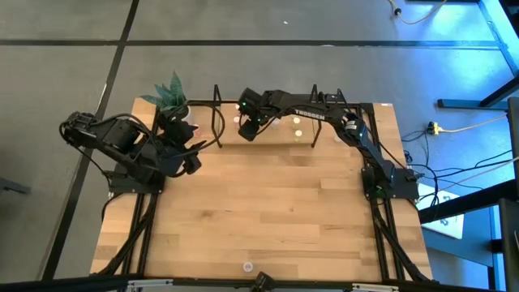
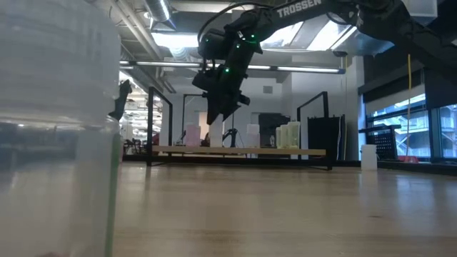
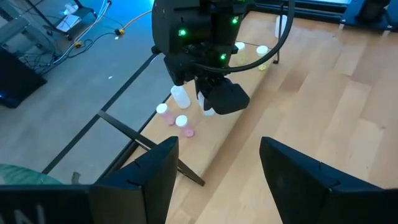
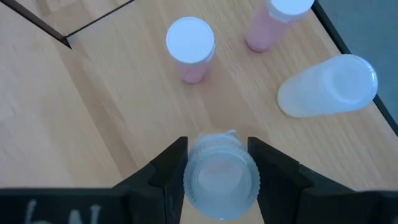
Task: Pick and place medicine bottles onto shelf by color
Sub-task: Put the bottom white pill bottle on the shelf aligned with the other white pill bottle
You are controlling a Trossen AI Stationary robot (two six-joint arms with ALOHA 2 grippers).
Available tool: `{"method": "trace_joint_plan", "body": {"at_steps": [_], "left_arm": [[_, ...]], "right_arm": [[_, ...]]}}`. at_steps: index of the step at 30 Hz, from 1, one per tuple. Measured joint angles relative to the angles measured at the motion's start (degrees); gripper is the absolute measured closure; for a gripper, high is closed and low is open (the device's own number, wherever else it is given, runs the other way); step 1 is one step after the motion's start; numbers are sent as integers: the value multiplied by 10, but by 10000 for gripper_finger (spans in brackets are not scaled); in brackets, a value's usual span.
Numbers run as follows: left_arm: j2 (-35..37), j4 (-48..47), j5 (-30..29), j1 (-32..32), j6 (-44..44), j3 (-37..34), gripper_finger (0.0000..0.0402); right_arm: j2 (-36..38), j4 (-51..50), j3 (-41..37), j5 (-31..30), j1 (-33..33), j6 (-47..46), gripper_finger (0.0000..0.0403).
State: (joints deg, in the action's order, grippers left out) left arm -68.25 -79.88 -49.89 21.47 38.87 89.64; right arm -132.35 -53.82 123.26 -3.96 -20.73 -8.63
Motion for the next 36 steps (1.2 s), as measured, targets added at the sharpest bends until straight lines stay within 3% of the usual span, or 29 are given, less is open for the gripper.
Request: {"method": "trace_joint_plan", "body": {"at_steps": [25, 36], "left_arm": [[0, 0, 0, 0, 0, 0, 182], [0, 0, 0, 0, 0, 0, 182]], "right_arm": [[0, 0, 0, -15, -8, 1, 249], [-3, 3, 1, 10, -16, 28, 246]]}}
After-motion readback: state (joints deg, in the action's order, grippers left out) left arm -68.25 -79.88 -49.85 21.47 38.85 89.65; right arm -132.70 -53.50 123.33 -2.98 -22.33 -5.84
